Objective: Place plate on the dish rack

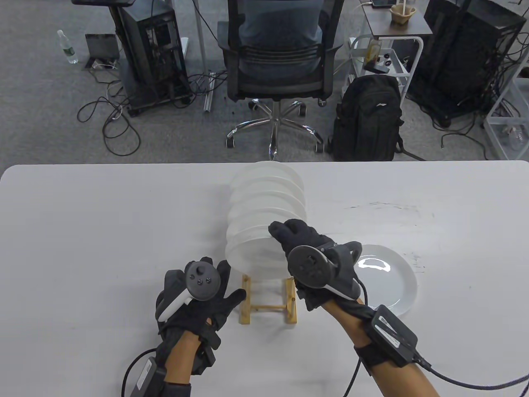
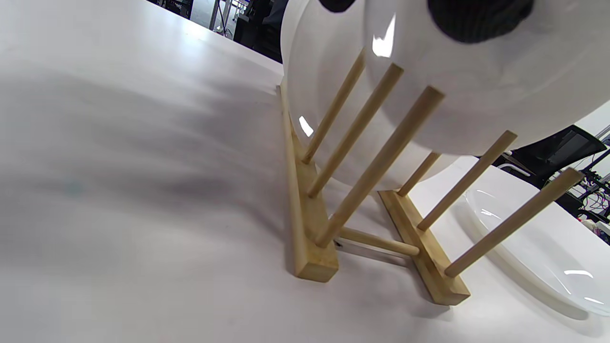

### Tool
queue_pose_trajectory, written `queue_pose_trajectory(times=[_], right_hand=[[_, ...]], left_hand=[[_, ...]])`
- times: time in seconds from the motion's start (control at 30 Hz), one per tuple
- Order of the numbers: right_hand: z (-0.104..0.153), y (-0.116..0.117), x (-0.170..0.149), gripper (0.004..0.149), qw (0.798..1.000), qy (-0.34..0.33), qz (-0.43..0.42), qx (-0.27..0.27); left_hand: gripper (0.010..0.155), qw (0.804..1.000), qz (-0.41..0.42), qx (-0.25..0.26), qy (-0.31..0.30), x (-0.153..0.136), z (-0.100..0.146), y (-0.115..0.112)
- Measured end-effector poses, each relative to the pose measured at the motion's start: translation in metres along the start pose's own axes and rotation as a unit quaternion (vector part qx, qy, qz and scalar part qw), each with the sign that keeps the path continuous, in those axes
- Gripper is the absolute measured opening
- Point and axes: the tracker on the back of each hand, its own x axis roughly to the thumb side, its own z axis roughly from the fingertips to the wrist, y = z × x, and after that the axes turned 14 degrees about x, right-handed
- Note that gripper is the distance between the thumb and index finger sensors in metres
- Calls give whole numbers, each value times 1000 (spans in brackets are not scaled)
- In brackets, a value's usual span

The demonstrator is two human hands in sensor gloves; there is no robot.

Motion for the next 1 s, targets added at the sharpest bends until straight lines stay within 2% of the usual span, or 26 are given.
queue_pose_trajectory(times=[0.17,0.3,0.33,0.5,0.57,0.67,0.73,0.8,0.9,0.97,1.0], right_hand=[[-11,41,0,42,998,12,15,67],[-16,52,-5,43,995,15,-16,96],[-17,51,-8,45,994,16,-28,107],[-3,25,-27,56,995,34,-61,78],[11,12,-47,59,993,59,-73,73],[34,3,-87,64,987,111,-85,83],[53,7,-122,67,975,167,-98,106],[77,19,-163,70,956,243,-102,131],[110,49,-221,76,915,362,-71,165],[122,69,-254,83,873,425,-91,222],[127,76,-270,85,839,466,-102,262]], left_hand=[[86,1000,1,-2,5,-2,0,1],[87,1000,2,-1,6,-2,0,2],[87,1000,1,-1,6,-3,0,2],[87,1000,4,-1,7,-4,1,4],[87,1000,5,-1,7,-4,1,4],[87,1000,6,-2,7,-4,1,4],[88,1000,8,-3,6,-4,1,5],[88,1000,9,-3,6,-4,1,5],[88,1000,11,-2,6,-5,2,7],[89,1000,10,-3,5,-6,1,6],[89,1000,11,-7,6,-6,1,5]])
